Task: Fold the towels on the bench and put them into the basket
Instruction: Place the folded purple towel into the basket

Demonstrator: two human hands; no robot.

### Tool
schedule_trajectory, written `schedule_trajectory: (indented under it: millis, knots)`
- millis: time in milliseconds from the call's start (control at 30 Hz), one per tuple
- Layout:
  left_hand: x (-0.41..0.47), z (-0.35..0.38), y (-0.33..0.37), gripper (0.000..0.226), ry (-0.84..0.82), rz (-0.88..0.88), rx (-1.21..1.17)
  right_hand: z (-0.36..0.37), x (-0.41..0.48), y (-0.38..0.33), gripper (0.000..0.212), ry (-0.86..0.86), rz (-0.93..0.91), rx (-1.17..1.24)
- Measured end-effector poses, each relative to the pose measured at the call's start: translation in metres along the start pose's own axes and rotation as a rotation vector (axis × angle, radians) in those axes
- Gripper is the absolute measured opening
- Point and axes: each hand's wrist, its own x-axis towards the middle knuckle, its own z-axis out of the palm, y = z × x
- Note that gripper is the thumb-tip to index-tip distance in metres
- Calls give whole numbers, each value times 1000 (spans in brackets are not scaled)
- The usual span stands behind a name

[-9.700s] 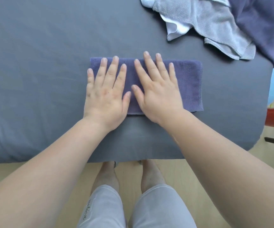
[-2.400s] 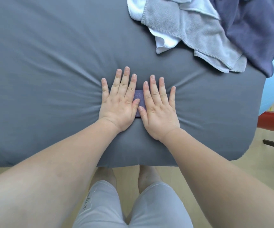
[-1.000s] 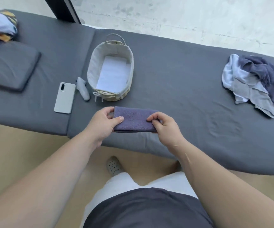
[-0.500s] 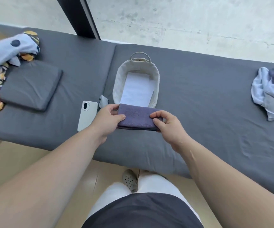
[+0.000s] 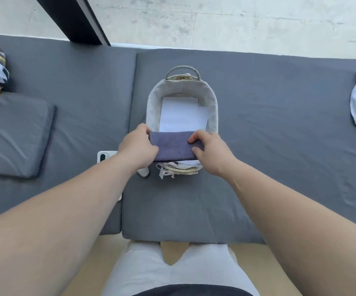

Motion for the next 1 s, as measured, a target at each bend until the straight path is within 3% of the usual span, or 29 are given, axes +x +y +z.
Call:
schedule_trajectory:
  millis: [67,233,400,567,700,800,867,1000]
  knots:
    - [15,-1,3,36,-21,82,215,10,5,3,21,16,16,-49]
    - [49,2,18,35,-118,258,415,8,18,11,20,72,55,-224]
    - [70,5,22,34,-241,395,695,13,39,10,28,-75,74,-399]
    - [72,17,23,25,-84,583,1045,19,60,0,37,-176,109,-515]
    - [69,31,16,17,-1,773,1121,22,64,-3,39,-247,113,-668]
    - [64,38,9,17,-139,794,1095,25,61,-4,34,-179,31,-813]
    - [60,36,4,26,-258,739,1076,25,60,-5,30,-147,-124,-969]
    - [58,27,0,56,-433,695,1114,15,60,-2,27,-344,-362,-1097]
